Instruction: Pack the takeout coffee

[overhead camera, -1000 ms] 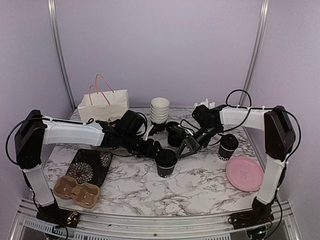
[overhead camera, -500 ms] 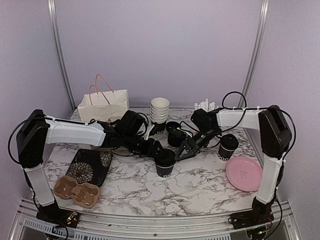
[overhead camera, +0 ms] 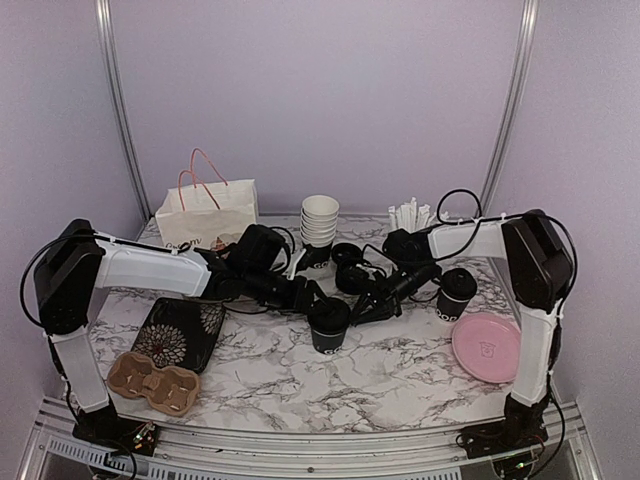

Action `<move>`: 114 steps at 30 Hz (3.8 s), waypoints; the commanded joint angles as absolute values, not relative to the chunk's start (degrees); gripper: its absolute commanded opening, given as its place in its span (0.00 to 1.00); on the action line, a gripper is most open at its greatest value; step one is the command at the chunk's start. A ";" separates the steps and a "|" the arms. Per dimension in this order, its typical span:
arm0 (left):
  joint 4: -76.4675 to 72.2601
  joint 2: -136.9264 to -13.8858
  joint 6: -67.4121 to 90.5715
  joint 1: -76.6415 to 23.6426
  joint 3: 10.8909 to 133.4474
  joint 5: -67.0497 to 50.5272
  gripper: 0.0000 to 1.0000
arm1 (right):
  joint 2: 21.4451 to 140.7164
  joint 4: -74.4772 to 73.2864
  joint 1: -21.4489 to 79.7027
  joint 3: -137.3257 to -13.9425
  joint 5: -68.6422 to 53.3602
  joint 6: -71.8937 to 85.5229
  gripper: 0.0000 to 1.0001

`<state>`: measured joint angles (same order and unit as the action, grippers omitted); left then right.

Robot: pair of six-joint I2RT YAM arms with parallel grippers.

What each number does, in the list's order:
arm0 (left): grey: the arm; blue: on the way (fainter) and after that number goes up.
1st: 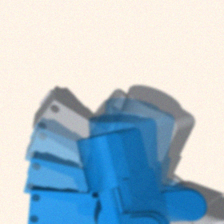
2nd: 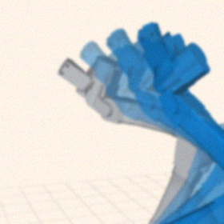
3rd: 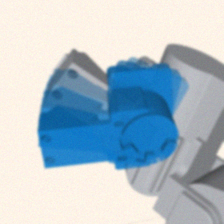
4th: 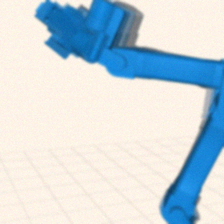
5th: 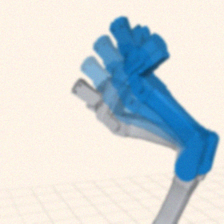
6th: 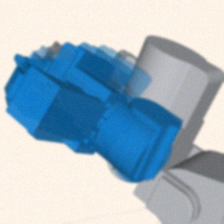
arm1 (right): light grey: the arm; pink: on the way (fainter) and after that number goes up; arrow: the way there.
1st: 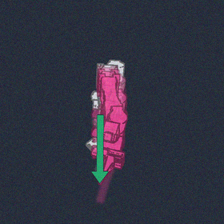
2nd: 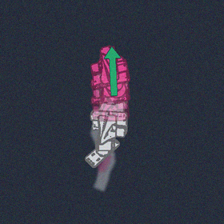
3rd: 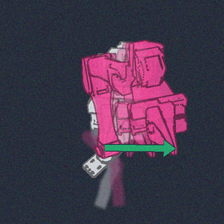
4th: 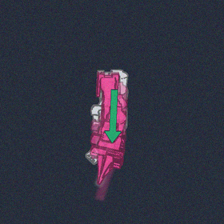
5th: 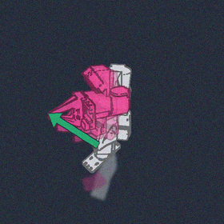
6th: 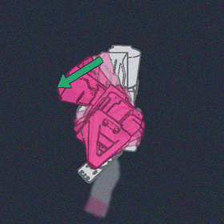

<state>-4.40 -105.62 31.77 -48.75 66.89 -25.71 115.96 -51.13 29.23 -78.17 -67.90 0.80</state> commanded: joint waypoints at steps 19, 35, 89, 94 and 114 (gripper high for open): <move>14.23 -96.01 18.45 -50.28 77.15 -6.00 0.99 | 100.90 -54.48 34.93 -85.87 -38.54 -25.76 0.54; 17.47 -77.14 11.92 -49.68 73.24 14.38 0.99 | 106.77 -53.06 49.68 -94.03 -17.80 -35.84 0.88; 39.92 -79.01 6.06 -40.32 97.77 26.80 0.98 | 78.14 -55.82 18.10 -70.37 -17.83 -27.94 0.90; 45.42 -79.58 6.57 -34.67 102.66 28.20 0.97 | 76.07 -59.05 18.11 -73.78 -21.96 -27.27 0.99; 51.92 -93.11 -0.49 -6.24 107.39 -5.95 0.72 | 73.14 -61.44 18.19 -76.52 -37.37 -36.89 0.90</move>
<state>50.46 -89.17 -0.47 -7.25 105.95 1.19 72.51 -60.99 18.24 -74.43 -34.57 -34.72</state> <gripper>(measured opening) 0.736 0.910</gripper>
